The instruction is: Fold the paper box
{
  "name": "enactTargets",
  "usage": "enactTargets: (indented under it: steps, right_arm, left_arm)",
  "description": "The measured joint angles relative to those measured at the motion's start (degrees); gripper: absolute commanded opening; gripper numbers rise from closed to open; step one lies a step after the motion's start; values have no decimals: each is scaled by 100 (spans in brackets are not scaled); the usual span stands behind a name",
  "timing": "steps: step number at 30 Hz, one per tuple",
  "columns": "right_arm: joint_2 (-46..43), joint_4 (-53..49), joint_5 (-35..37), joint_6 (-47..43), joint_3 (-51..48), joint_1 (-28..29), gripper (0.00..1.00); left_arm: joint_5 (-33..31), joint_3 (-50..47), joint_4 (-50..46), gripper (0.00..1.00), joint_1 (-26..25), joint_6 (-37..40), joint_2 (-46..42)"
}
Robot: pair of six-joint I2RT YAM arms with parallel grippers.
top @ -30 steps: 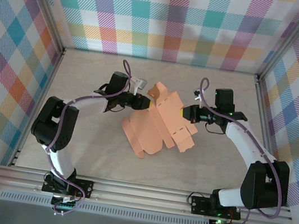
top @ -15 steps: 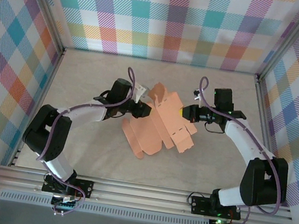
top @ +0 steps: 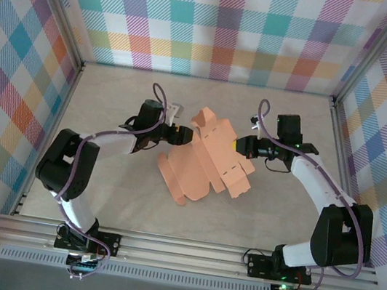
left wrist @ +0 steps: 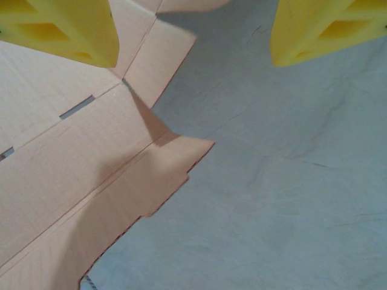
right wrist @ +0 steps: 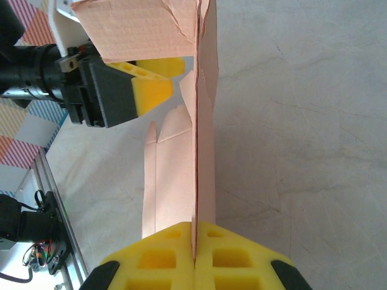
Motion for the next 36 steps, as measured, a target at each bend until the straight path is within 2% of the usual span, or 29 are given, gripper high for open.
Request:
enactTargets:
  steps: [9, 22, 36]
  right_arm:
    - [4, 0, -15, 2, 0, 0, 0]
    - [479, -52, 354, 22, 111, 0, 0]
    - [774, -109, 986, 22, 111, 0, 0]
  left_arm:
    - [625, 195, 151, 59, -291, -74, 262]
    - [501, 223, 2, 59, -719, 120, 328]
    - [485, 446, 11, 59, -907, 22, 1285]
